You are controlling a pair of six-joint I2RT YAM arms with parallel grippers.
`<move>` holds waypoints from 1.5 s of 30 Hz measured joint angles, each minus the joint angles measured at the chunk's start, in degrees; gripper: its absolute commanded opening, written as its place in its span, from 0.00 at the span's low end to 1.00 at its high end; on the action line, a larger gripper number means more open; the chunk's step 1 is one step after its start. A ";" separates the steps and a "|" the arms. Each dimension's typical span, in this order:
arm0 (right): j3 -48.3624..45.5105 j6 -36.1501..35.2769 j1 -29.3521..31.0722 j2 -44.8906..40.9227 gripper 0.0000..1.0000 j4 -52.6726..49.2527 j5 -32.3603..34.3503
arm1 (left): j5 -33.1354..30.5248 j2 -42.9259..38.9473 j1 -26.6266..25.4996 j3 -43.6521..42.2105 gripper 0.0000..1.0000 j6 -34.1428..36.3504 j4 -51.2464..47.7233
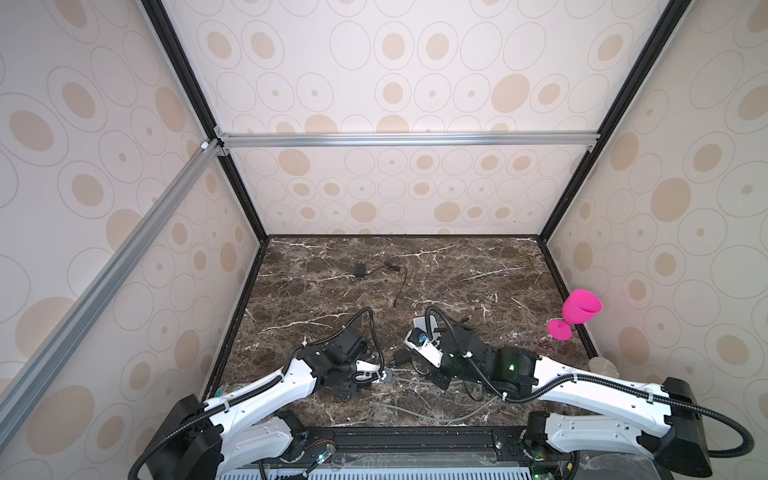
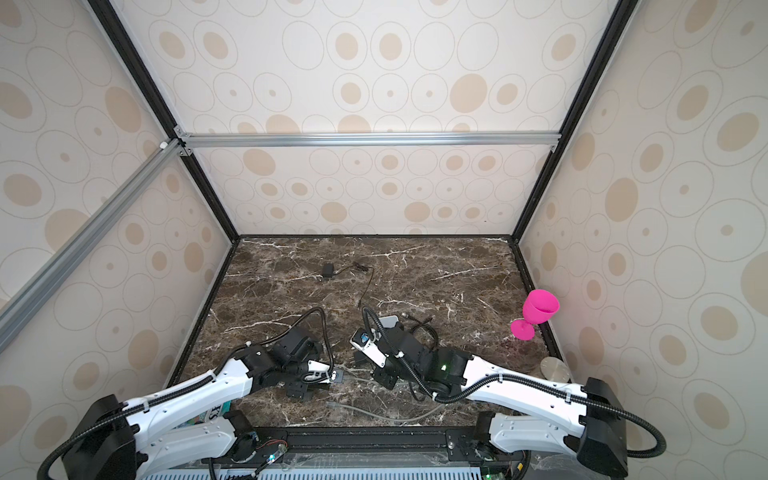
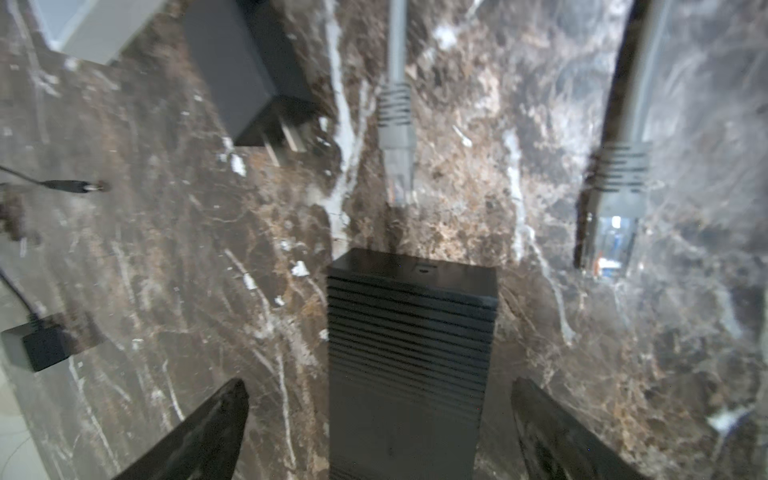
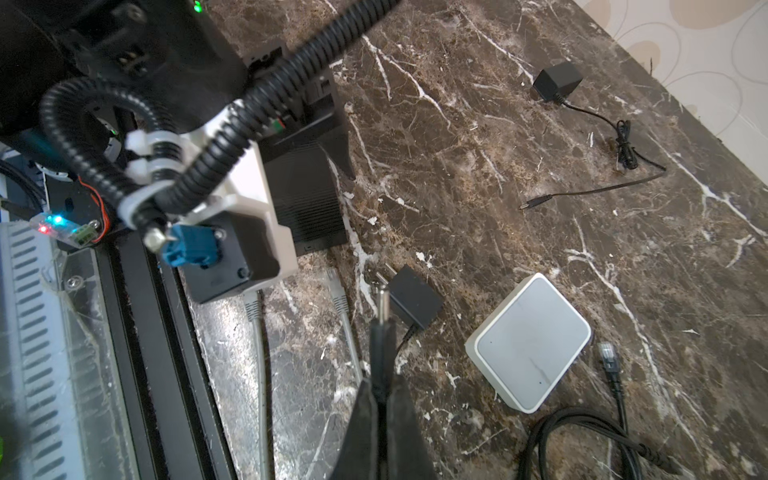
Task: Insert the plug into the switch port
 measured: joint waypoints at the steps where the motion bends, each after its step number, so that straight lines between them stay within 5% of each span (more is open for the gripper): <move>1: 0.48 0.59 -1.11 0.70 0.00 0.00 -0.83 | 0.24 -1.92 -0.24 0.68 0.98 -2.40 -0.15; 6: 2.62 4.70 -8.24 3.54 0.00 1.33 -6.88 | 5.79 -13.77 -0.59 5.73 0.98 -18.10 1.09; 14: 19.76 7.76 -16.31 16.46 0.00 2.43 -16.70 | 10.99 -36.54 -0.76 11.10 0.98 -59.71 20.02; 21: 40.63 7.41 -17.51 31.65 0.00 2.16 -20.04 | 11.28 -44.13 -0.76 -0.57 0.98 -85.15 27.56; 28: 56.54 11.50 -19.82 45.97 0.00 2.60 -23.63 | 8.13 -50.12 -0.74 -3.45 0.98 -92.94 19.58; 33: 59.21 13.94 -20.57 49.90 0.00 2.54 -24.46 | 4.68 -50.47 -0.76 -0.42 0.98 -94.31 13.97; 45: 19.12 12.81 -19.47 33.81 0.00 9.16 -19.96 | -2.60 -54.25 -0.76 -4.31 0.98 -105.11 6.86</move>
